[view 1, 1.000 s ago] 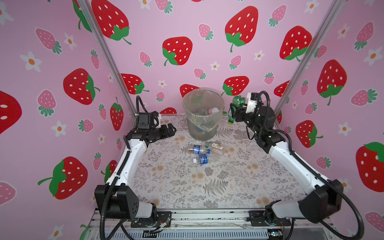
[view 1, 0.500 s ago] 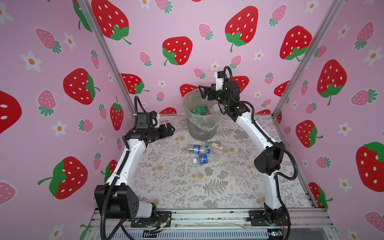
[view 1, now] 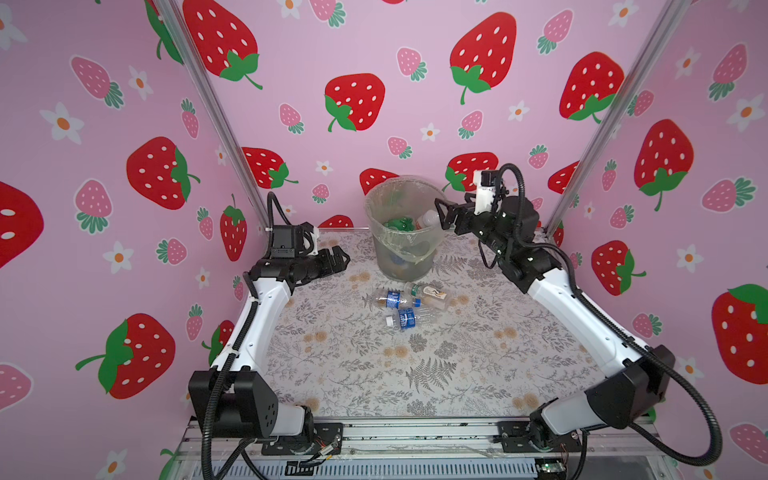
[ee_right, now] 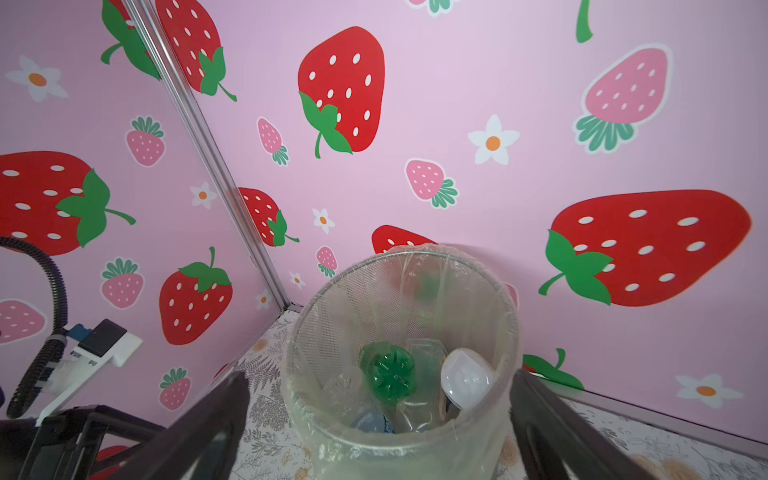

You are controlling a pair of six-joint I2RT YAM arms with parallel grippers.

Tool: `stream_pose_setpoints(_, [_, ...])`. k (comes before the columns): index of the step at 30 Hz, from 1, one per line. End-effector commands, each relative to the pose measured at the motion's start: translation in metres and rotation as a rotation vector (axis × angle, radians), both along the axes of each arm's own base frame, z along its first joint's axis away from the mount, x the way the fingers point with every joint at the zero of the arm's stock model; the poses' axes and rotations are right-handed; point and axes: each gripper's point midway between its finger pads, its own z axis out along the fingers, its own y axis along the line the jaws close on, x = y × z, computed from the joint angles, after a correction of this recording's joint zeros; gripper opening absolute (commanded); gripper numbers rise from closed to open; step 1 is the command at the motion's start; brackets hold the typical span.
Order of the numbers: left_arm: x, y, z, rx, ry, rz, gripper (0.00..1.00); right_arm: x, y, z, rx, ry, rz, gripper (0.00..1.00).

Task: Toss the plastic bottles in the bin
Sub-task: 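Open the right gripper to drop the green bottle into the bin, then withdraw the right gripper from the bin while the left gripper moves toward the blue-label bottles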

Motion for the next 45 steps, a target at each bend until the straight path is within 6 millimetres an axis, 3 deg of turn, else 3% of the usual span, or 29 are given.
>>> stream_pose_setpoints(1, [-0.001, -0.004, 0.023, -0.019, -0.061, -0.026, 0.99, -0.002, -0.017, -0.030, -0.062, 0.041, -0.070, 0.99])
stream_pose_setpoints(12, [0.002, 0.001, 0.015, -0.034, -0.036, 0.021, 0.99, -0.035, -0.060, -0.106, -0.092, 0.194, -0.170, 0.99])
stream_pose_setpoints(18, [0.007, 0.017, -0.010, -0.019, 0.094, 0.159, 0.99, -0.054, -0.081, -0.133, -0.100, 0.250, -0.218, 0.99])
stream_pose_setpoints(21, [0.010, 0.013, -0.011, -0.024, 0.097, 0.134, 0.99, -0.066, -0.091, -0.146, -0.095, 0.267, -0.230, 0.99])
stream_pose_setpoints(24, [0.010, -0.001, -0.004, -0.009, 0.041, 0.049, 0.99, -0.076, -0.101, -0.158, -0.105, 0.280, -0.247, 0.99])
stream_pose_setpoints(31, [-0.010, -0.046, 0.004, 0.081, -0.027, -0.174, 0.99, -0.094, -0.116, -0.181, -0.147, 0.323, -0.262, 0.99])
stream_pose_setpoints(33, [-0.018, -0.052, 0.004, 0.073, -0.028, -0.198, 0.99, -0.099, -0.118, -0.171, -0.127, 0.300, -0.251, 0.99])
stream_pose_setpoints(38, [-0.037, -0.074, 0.005, 0.094, -0.119, -0.282, 0.99, -0.098, -0.114, -0.183, -0.156, 0.322, -0.233, 0.99])
stream_pose_setpoints(40, [-0.048, -0.090, 0.006, 0.107, -0.138, -0.344, 0.99, -0.091, -0.114, -0.203, -0.184, 0.373, -0.250, 0.99])
stream_pose_setpoints(45, [-0.069, -0.125, -0.009, 0.195, -0.152, -0.463, 0.99, -0.083, -0.109, -0.233, -0.220, 0.440, -0.231, 0.99])
